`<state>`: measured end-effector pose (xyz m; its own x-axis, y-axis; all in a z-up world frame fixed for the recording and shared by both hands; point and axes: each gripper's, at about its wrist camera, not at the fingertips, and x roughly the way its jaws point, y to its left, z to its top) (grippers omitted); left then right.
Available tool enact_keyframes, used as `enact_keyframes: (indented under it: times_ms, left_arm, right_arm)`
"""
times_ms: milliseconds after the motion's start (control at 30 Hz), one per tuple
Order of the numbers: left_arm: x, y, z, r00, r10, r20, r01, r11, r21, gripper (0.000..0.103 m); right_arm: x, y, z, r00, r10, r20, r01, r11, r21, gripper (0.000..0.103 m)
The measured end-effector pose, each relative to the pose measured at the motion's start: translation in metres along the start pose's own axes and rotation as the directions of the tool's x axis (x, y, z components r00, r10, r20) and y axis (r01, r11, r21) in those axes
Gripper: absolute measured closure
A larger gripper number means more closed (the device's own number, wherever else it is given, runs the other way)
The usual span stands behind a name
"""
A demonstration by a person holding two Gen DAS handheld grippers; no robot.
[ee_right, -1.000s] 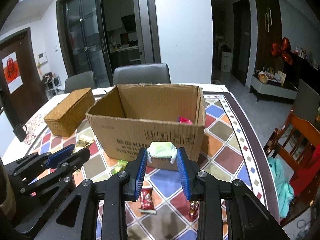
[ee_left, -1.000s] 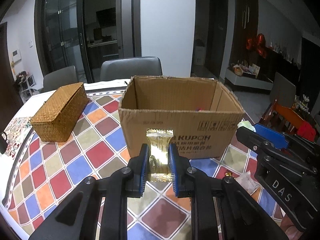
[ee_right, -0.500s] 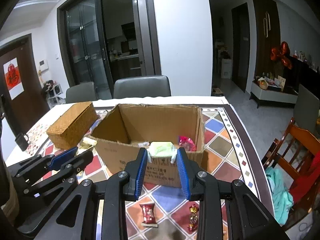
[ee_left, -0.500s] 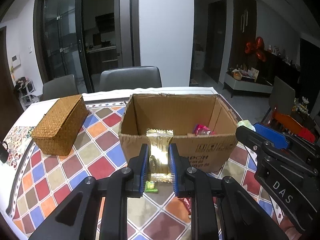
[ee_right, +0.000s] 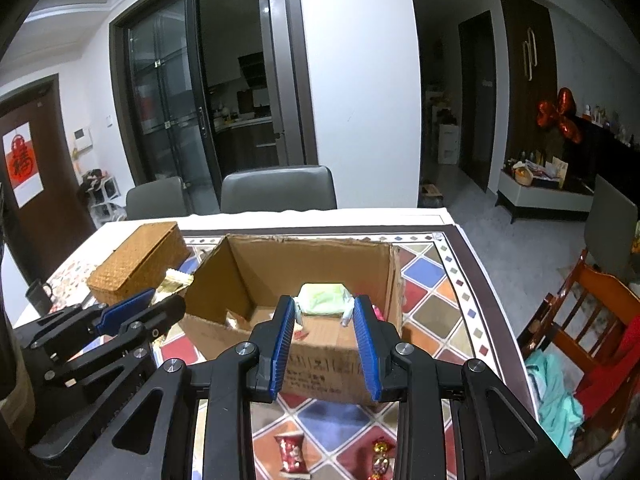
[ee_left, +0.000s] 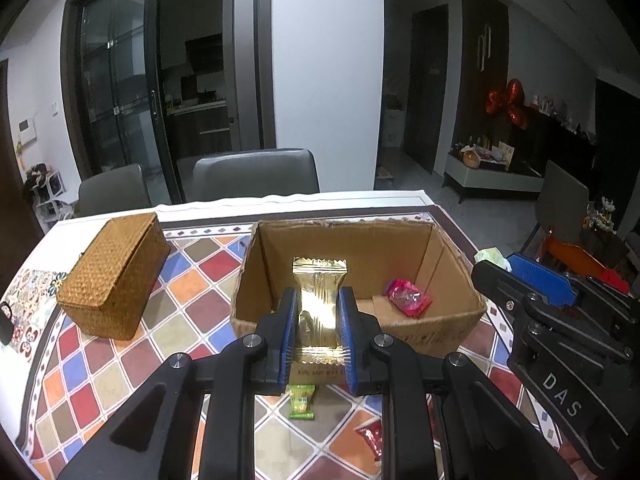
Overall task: Organize snacks
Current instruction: 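Lower both candies into the box and open both tools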
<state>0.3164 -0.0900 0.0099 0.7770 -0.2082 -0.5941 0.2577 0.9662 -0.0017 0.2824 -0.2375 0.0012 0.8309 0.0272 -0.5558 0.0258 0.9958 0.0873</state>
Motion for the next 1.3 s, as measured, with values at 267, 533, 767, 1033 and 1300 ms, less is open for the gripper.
enact_keyframes:
  times_ms: [267, 533, 767, 1033, 1300]
  left_arm:
    - [0.013, 0.001, 0.011, 1.0, -0.007, 0.002, 0.007, 1.0, 0.005, 0.082]
    - [0.03, 0.004, 0.019, 1.0, -0.014, -0.008, 0.014, 1.0, 0.005, 0.082]
    - [0.047, 0.009, 0.024, 1.0, -0.014, -0.021, 0.014, 1.0, 0.0, 0.082]
    - [0.062, 0.011, 0.027, 0.999, -0.014, -0.035, 0.014, 1.0, -0.003, 0.082]
    - [0.074, 0.01, 0.027, 0.998, -0.02, -0.052, 0.021, 1.0, 0.013, 0.081]
  right_arm:
    - [0.011, -0.003, 0.011, 1.0, -0.006, 0.005, 0.006, 1.0, 0.01, 0.071]
    - [0.029, -0.005, 0.018, 1.0, -0.012, -0.005, 0.012, 1.0, 0.002, 0.071]
    - [0.044, 0.0, 0.02, 1.0, -0.01, -0.021, 0.01, 1.0, 0.0, 0.071]
    - [0.063, 0.005, 0.023, 0.999, -0.002, -0.039, 0.001, 1.0, -0.02, 0.071]
    - [0.078, 0.004, 0.02, 0.998, 0.003, -0.066, -0.005, 1.0, -0.031, 0.071]
